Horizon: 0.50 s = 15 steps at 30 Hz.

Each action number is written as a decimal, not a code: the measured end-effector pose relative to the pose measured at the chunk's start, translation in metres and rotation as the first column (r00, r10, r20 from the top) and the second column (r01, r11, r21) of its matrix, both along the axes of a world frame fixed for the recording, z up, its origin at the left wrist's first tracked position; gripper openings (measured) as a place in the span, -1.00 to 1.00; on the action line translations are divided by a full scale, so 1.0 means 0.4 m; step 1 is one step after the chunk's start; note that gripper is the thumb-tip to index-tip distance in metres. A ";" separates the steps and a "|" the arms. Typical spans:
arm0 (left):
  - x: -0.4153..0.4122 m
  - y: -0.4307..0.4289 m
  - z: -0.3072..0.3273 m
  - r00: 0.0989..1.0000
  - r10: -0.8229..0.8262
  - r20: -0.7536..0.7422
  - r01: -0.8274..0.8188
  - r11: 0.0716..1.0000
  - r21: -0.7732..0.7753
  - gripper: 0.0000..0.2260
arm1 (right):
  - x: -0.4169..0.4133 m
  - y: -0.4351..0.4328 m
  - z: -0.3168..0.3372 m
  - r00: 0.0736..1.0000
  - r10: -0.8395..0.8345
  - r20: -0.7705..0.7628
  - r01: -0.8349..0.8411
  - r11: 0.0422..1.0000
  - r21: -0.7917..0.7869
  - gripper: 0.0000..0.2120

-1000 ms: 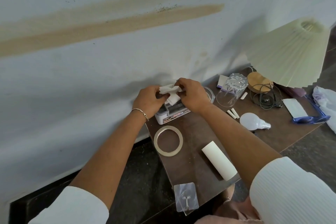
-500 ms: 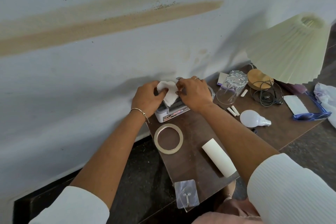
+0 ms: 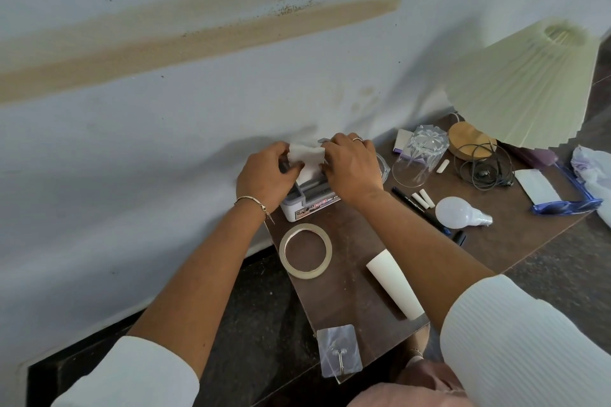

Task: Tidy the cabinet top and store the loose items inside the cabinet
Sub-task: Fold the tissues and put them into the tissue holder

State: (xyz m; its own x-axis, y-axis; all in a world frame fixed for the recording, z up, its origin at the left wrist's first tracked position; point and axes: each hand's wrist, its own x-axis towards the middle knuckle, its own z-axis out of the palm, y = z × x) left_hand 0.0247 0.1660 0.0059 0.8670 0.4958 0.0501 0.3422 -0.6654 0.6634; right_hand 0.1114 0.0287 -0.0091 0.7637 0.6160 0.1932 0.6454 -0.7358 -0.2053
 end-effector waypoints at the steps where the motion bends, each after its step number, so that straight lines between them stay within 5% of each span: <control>1: 0.000 -0.002 0.001 1.000 0.011 0.018 -0.011 1.000 -0.002 -0.77 | 0.002 -0.001 0.001 1.000 -0.008 -0.014 0.008 1.000 0.002 -0.76; 5: 0.000 -0.008 -0.003 0.998 0.035 0.047 -0.036 0.999 0.019 -0.78 | 0.004 -0.010 0.011 0.997 -0.026 -0.068 0.030 0.998 0.057 -0.93; 15: 0.001 -0.031 -0.012 0.998 0.025 0.064 -0.030 0.997 0.076 -0.85 | -0.021 -0.033 0.011 0.994 -0.039 -0.100 0.051 0.991 0.120 -0.81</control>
State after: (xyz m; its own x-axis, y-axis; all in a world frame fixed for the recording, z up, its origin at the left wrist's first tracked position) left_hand 0.0249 0.1536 0.0009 0.8471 0.5118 0.1434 0.3198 -0.7063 0.6315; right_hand 0.1030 0.0154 -0.0047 0.8088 0.5570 0.1886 0.5849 -0.7289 -0.3559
